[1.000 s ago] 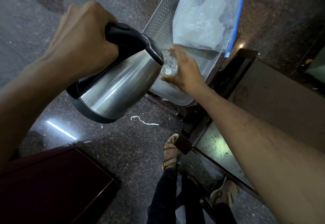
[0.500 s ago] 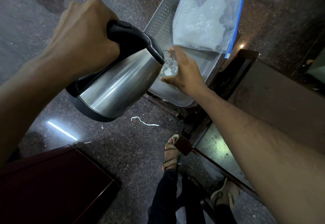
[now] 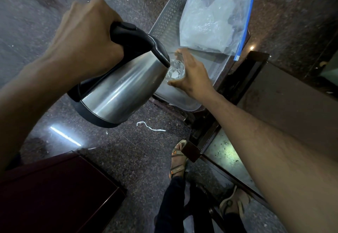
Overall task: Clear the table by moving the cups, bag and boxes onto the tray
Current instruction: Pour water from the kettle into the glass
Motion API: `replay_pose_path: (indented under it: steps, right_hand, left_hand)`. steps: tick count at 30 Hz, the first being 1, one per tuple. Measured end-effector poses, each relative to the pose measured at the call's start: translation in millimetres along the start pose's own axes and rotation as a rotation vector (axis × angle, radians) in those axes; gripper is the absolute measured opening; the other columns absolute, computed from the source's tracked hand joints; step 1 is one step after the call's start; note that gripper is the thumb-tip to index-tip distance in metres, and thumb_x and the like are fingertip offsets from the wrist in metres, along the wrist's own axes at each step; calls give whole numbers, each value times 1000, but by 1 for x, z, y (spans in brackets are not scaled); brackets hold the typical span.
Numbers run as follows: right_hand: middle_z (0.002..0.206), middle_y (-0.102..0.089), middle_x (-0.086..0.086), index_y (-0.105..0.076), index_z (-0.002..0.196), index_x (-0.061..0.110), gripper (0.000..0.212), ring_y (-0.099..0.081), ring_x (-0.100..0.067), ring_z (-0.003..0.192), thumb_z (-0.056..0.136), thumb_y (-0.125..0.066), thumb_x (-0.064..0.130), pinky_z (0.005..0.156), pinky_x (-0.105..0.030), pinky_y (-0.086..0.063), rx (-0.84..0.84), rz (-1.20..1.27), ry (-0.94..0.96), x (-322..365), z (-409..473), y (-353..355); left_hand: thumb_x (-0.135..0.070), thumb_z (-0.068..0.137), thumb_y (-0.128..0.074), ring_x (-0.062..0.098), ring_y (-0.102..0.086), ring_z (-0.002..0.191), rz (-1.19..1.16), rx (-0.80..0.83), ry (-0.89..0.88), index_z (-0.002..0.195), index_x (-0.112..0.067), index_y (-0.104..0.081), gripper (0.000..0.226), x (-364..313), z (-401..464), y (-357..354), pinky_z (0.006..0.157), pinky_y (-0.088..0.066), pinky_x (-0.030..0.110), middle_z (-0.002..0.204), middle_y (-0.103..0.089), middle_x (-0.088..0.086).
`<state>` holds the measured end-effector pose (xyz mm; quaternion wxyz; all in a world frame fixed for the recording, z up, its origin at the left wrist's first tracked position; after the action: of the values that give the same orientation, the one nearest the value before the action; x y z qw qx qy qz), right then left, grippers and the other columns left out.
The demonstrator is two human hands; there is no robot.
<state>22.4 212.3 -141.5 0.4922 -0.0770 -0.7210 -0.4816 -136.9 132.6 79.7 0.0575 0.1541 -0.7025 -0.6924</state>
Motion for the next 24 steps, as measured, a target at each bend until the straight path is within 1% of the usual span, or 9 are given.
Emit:
replay_pose_path:
  steps: [2, 5, 10, 13, 16, 19, 22, 24]
  right_hand:
    - [143, -63, 3, -41, 140, 27, 96, -63, -18, 123, 63, -98, 38, 98, -33, -52, 2, -1, -4, 0, 0, 0]
    - [141, -64, 3, -41, 140, 28, 96, -64, -19, 121, 63, -98, 38, 97, -33, -52, -6, -1, -2, -1, 0, 0]
    - [144, -63, 2, -41, 140, 26, 96, -62, -18, 127, 63, -99, 37, 104, -38, -54, 5, 9, 11, 0, 0, 0]
    - [143, -63, 2, -41, 140, 26, 96, -63, -18, 126, 63, -98, 37, 102, -36, -54, 1, 7, 9, 0, 0, 0]
    - [141, -64, 3, -42, 139, 27, 95, -64, -17, 121, 63, -98, 38, 97, -31, -52, -8, 12, 7, -1, -1, 1]
    - [141, -65, 3, -42, 138, 28, 95, -64, -18, 122, 63, -98, 37, 97, -32, -52, -12, 16, 11, -1, -1, 1]
    - [141, -64, 3, -42, 138, 28, 95, -63, -17, 123, 63, -98, 37, 98, -32, -53, -11, 13, 15, -2, -1, 1]
    - [141, -64, 4, -42, 138, 28, 94, -62, -13, 119, 63, -98, 38, 96, -30, -52, -13, 13, 11, -2, 0, 1]
  left_hand:
    - [-5, 79, -66, 21, -51, 52, -3, -1, 9, 78, -9, -70, 5, 1, 0, 0, 51, -35, 21, 57, -52, 6]
    - [-6, 79, -67, 22, -52, 52, -1, 2, 11, 77, -9, -69, 4, 2, 0, -1, 51, -37, 22, 57, -53, 8]
    - [-4, 78, -65, 25, -53, 49, -10, 16, 2, 76, -7, -70, 6, 2, 0, -2, 47, -39, 25, 56, -54, 10]
    - [-4, 78, -65, 26, -53, 48, -6, 14, 2, 76, -7, -70, 6, 2, 0, -2, 47, -41, 27, 55, -54, 10]
    - [-4, 77, -66, 22, -51, 49, 0, 4, -2, 78, -6, -71, 6, 2, 0, -1, 48, -40, 27, 55, -53, 9]
    - [-5, 77, -67, 22, -52, 50, -4, 0, 0, 78, -6, -72, 5, 2, 0, -1, 49, -41, 28, 56, -54, 10]
    - [-5, 78, -67, 20, -51, 49, -5, 4, -3, 76, -7, -70, 4, 2, 0, -2, 47, -39, 23, 55, -54, 8]
    - [-4, 78, -66, 20, -51, 48, -3, 7, -6, 74, -7, -69, 5, 1, 1, -2, 47, -38, 23, 54, -53, 8]
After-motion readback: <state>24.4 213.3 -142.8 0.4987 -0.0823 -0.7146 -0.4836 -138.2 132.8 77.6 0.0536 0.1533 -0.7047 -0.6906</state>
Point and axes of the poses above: each hand's wrist, its own z-axis towards the middle knuckle, its own y-axis out of the back of the hand, x = y × z, the point moved 8 cm from there along z, towards the middle knuckle
